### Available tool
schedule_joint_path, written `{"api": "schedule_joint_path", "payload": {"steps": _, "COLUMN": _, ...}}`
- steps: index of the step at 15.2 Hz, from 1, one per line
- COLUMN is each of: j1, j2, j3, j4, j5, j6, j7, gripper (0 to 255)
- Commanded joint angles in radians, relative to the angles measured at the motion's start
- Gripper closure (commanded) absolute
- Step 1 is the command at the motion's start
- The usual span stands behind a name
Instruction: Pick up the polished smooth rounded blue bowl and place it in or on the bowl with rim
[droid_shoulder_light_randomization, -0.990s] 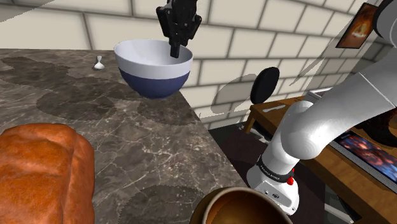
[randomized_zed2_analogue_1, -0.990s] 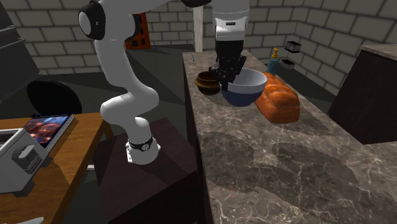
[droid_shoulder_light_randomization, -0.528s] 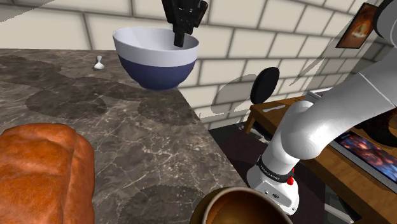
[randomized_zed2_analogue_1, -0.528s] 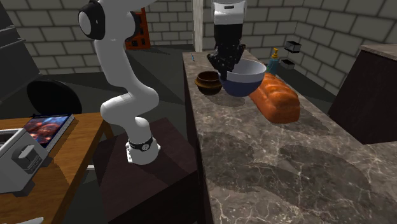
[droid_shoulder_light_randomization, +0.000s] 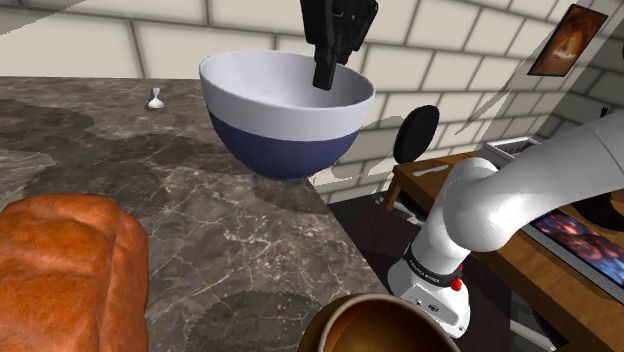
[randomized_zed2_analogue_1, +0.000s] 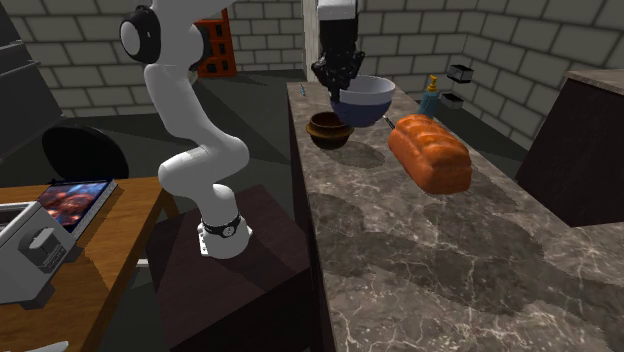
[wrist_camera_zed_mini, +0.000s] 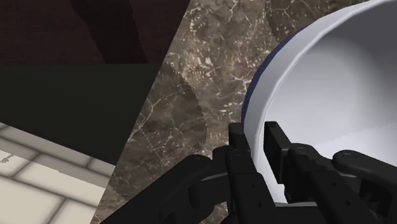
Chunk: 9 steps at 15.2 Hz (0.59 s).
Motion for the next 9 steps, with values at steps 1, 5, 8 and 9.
{"api": "schedule_joint_path", "payload": {"steps": 1, "j1": 0.015, "j2": -0.041, "j3": 0.013, "j4": -0.012, "j5": 0.023, "j6": -0.021, "j7": 0.032, "gripper": 255}}
{"api": "schedule_joint_path", "payload": {"steps": 5, "j1": 0.043, "j2": -0.109, "j3": 0.049, "j4": -0.014, "j5": 0.072, "j6": -0.064, "j7": 0.107, "gripper": 255}}
{"api": "schedule_joint_path", "payload": {"steps": 8, "j1": 0.062, "j2": -0.150, "j3": 0.080, "j4": -0.004, "j5": 0.111, "j6": -0.096, "j7": 0.168, "gripper": 255}}
{"api": "schedule_joint_path", "payload": {"steps": 9, "j1": 0.068, "j2": -0.162, "j3": 0.091, "j4": 0.001, "j5": 0.125, "j6": -0.106, "j7": 0.190, "gripper": 255}}
